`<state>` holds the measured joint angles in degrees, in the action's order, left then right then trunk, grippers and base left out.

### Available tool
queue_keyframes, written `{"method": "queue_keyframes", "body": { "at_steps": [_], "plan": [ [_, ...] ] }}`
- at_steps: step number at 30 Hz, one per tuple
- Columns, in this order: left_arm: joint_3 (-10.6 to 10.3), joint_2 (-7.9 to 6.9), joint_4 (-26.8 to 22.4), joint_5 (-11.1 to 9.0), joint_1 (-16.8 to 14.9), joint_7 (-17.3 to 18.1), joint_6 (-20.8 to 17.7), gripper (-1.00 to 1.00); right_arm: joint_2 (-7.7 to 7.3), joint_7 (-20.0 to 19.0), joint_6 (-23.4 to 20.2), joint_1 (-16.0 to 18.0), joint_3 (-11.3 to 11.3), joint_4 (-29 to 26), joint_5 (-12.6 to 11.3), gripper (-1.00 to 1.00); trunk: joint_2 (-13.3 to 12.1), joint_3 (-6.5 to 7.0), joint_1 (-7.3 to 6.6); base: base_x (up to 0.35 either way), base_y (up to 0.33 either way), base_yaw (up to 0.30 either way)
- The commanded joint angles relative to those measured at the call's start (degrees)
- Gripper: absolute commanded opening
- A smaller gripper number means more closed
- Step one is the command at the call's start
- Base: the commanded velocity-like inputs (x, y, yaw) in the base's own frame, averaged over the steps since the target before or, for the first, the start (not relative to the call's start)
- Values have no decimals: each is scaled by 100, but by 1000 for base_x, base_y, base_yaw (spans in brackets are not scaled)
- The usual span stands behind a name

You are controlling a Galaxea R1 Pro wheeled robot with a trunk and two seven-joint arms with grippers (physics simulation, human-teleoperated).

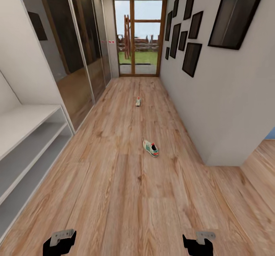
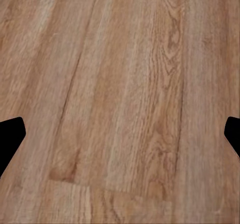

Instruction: Pick up the two gym shoes and the two sandals from the corridor floor and place them onto the hallstand (shoe rack) in the corridor, making sure they are on the rack and not on the floor. Arrange them so the two gym shoes are next to each other and the two sandals are next to each other.

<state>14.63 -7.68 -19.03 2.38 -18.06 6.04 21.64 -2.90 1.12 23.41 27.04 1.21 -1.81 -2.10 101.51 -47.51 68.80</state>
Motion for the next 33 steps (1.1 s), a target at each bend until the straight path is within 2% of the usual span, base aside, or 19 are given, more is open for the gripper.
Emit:
{"method": "queue_keyframes", "body": {
  "at_steps": [1,12,33],
  "plan": [
    [49,3,5,25,-6,46,16,100,0,-3,19,3,8,5,-20,100,2,-4,3,338,-2,0],
    [49,3,5,25,-5,46,16,100,0,10,23,3,9,0,-27,100,2,-4,3,339,-5,46],
    [49,3,5,25,-6,46,16,100,8,12,23,3,9,2,-28,100,2,-4,3,339,-77,238]
  ]
}}
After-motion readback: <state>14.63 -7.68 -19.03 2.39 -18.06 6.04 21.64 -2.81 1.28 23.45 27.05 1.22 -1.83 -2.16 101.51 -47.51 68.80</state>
